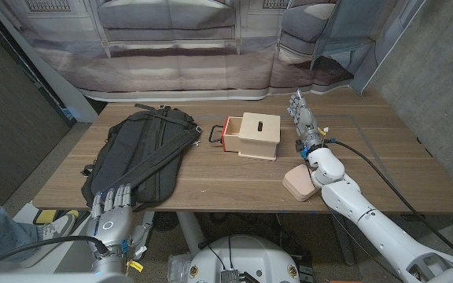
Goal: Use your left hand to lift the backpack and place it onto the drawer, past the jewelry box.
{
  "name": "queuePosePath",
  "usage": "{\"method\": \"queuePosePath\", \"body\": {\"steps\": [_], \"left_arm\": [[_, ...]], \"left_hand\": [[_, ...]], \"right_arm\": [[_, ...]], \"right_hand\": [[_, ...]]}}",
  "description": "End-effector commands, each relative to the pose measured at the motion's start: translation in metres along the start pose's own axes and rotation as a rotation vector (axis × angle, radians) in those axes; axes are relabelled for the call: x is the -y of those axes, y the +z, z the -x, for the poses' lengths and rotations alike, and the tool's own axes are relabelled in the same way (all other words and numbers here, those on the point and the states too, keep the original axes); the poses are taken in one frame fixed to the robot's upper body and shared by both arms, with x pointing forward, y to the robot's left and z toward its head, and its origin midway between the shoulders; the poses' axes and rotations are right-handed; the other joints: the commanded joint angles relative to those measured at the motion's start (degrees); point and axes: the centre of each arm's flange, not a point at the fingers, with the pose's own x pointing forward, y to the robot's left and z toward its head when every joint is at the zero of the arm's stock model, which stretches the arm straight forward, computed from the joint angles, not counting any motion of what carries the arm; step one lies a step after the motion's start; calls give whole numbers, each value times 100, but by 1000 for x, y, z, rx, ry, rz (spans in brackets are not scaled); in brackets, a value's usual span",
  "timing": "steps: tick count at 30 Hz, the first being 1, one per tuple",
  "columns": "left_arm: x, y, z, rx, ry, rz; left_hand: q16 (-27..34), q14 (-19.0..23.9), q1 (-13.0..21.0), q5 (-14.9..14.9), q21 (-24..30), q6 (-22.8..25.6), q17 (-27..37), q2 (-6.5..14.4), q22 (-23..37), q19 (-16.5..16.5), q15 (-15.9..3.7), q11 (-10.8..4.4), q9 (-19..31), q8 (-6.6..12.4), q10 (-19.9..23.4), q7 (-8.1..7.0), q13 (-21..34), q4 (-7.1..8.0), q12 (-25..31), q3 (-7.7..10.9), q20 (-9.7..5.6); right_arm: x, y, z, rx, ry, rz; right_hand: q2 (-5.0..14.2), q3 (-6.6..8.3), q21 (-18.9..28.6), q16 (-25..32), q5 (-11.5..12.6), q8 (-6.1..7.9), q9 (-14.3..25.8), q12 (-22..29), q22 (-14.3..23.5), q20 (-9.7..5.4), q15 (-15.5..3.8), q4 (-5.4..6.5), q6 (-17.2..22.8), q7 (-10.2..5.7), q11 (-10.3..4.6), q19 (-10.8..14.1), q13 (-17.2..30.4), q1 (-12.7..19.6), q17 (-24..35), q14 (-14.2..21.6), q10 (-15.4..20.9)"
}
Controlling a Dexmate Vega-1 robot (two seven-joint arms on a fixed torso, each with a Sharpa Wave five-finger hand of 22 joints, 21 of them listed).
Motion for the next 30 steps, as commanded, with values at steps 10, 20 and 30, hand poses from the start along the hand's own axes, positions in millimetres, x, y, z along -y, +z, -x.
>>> {"method": "queuePosePath", "body": {"steps": [10,20,30], "left_arm": [[6,7,-21,-23,25,-89],[9,12,-29,-32,51,-120],[7,13,-34,-48,70,-153]], "left_hand": [[23,-9,19,18,1,19,24,89,9,-115,-49,-55,28,29,19,-20,16,41,22,-18,3],[28,17,43,24,-3,64,22,117,9,-131,-65,-58,29,36,76,-59,17,44,37,-15,21],[43,87,100,32,13,207,17,152,9,-96,-99,-111,30,74,182,-90,18,37,65,-6,34]], "right_arm": [[2,-6,4,-12,-27,-9],[2,-10,6,-22,-40,-19],[3,-12,7,-27,-48,-26]], "right_hand": [[13,-20,-12,-9,2,-17,13,-24,32,-11,35,-3,-12,-26,22,18,20,70,25,11,44],[17,-26,-12,-11,1,-17,13,-26,33,-13,27,-5,-11,-28,17,16,20,70,26,6,41],[20,-33,-12,-7,0,-18,13,-27,33,-9,35,-7,-14,-29,15,15,20,70,26,17,38]]}}
